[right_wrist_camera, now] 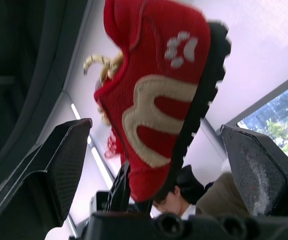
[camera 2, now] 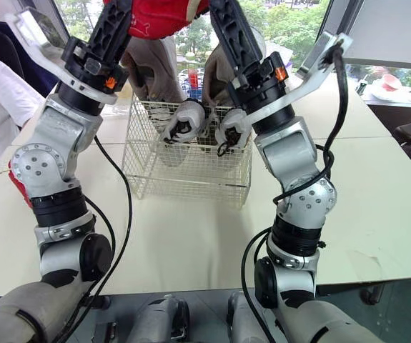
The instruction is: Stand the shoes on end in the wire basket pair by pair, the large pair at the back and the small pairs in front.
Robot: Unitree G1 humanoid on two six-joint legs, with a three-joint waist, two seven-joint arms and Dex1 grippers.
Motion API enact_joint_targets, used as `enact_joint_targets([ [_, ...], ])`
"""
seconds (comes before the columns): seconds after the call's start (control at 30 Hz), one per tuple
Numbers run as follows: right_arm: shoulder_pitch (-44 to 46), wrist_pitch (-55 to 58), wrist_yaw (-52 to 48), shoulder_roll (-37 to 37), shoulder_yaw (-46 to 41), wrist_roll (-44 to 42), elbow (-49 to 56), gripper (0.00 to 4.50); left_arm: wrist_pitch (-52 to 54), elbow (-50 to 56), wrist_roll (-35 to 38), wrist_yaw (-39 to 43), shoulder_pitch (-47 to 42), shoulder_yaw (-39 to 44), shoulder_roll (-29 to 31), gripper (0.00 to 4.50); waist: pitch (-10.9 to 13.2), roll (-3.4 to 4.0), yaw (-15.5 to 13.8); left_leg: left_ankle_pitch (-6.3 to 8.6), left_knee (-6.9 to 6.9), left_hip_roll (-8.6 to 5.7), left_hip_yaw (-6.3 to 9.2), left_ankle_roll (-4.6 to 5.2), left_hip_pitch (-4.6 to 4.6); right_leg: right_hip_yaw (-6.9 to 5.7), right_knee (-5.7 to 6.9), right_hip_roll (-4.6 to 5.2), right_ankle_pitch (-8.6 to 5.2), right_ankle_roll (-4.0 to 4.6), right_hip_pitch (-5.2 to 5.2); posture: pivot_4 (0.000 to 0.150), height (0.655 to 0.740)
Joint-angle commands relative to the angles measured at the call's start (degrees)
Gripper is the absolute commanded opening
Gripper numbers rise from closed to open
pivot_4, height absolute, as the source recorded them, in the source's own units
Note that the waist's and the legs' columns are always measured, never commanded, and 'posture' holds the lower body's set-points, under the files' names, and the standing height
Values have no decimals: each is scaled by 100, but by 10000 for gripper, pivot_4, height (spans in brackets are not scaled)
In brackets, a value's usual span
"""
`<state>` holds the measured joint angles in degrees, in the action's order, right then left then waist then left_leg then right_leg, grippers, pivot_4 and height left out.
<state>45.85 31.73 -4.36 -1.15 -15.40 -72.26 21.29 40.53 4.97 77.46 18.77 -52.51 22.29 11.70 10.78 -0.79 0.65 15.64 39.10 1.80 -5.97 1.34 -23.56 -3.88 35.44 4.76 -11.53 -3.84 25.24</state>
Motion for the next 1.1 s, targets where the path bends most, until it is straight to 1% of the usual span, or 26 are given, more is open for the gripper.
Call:
enact_joint_targets([
  [0.03, 272, -213, -65, -147, -11, 13, 24, 44465, -9, 295, 282, 70, 7, -6, 48, 2215, 0, 0, 4, 0, 0, 0, 0, 0, 0, 0, 0, 0, 0, 0, 0, 1500, 7400],
  [0.13, 297, -312, -154, -289, 14, 181, -107, 44465, 41, 385, 412, 51, 91, -36, 97, 2215, 0, 0, 4, 1, 0, 2, 2, 1, 0, 0, 0, -2, 0, 0, 0, 1500, 7400],
  [0.3, 520, -495, -268, -463, -85, 227, -330, 44465, 52, 488, 450, 11, 269, -100, 165, 2215, 0, 1, 9, 1, -1, 2, 2, 1, 0, 0, 0, -3, 0, 0, 0, 1500, 7400],
  [0.67, 688, -527, -472, -552, -81, 149, -495, 44465, -13, 394, 269, 131, 470, -250, 178, 2215, 0, 1, 2, 1, -2, 3, 2, 2, -1, 0, -3, -4, -1, 0, 1, 1500, 7400],
  [0.7, 678, -537, -476, -542, -81, 152, -493, 42224, -6, 399, 266, 125, 470, -268, 182, 2215, 1, 1, 2, 1, -2, 3, 2, 2, -1, 0, -4, -4, -1, 0, 0, 1500, 7400],
  [0.77, 674, -565, -471, -515, -75, 160, -487, 36231, -1, 397, 261, 127, 470, -297, 192, 2215, 1, 1, 3, 1, -2, 3, 2, 2, -1, 0, -4, -4, -1, 0, 1, 1500, 7400],
  [0.87, 691, -570, -413, -464, -44, 143, -441, 21718, 8, 366, 105, 158, 498, -377, 269, 2215, 1, 1, 9, 2, -3, 3, 2, 3, -1, 0, -4, -4, -1, 1, 1, 1500, 7400],
  [0.93, 694, -529, -385, -468, -27, 121, -418, 15231, 24, 354, -6, 187, 522, -428, 330, 2215, 1, 1, 9, 2, -5, 4, 2, 3, -1, 0, -5, -5, -1, 1, 2, 1500, 7400],
  [0.97, 695, -500, -393, -485, -11, 115, -400, 12817, 38, 353, -95, 212, 550, -471, 380, 2215, 1, 1, 10, 2, -5, 4, 2, 2, -1, 0, -5, -5, -1, 1, 2, 1500, 7400],
  [1.0, 699, -481, -398, -499, -1, 113, -389, 12691, 63, 349, -123, 239, 574, -501, 417, 12379, 1, 1, 10, 2, -6, 4, 2, 2, -1, 0, -5, -5, -1, 1, 2, 1500, 7400],
  [1.03, 706, -471, -397, -507, 8, 114, -382, 12691, 83, 344, -139, 259, 587, -517, 445, 15712, 1, 1, 11, 2, -6, 4, 2, 2, -1, 0, -5, -5, -1, 1, 2, 1500, 7400],
  [1.1, 751, -464, -393, -536, -7, 105, -387, 12691, 149, 382, -129, 269, 639, -524, 523, 26351, 1, 1, 10, 2, -6, 4, 2, 3, -1, 0, -6, -5, -1, 1, 2, 1500, 7400],
])
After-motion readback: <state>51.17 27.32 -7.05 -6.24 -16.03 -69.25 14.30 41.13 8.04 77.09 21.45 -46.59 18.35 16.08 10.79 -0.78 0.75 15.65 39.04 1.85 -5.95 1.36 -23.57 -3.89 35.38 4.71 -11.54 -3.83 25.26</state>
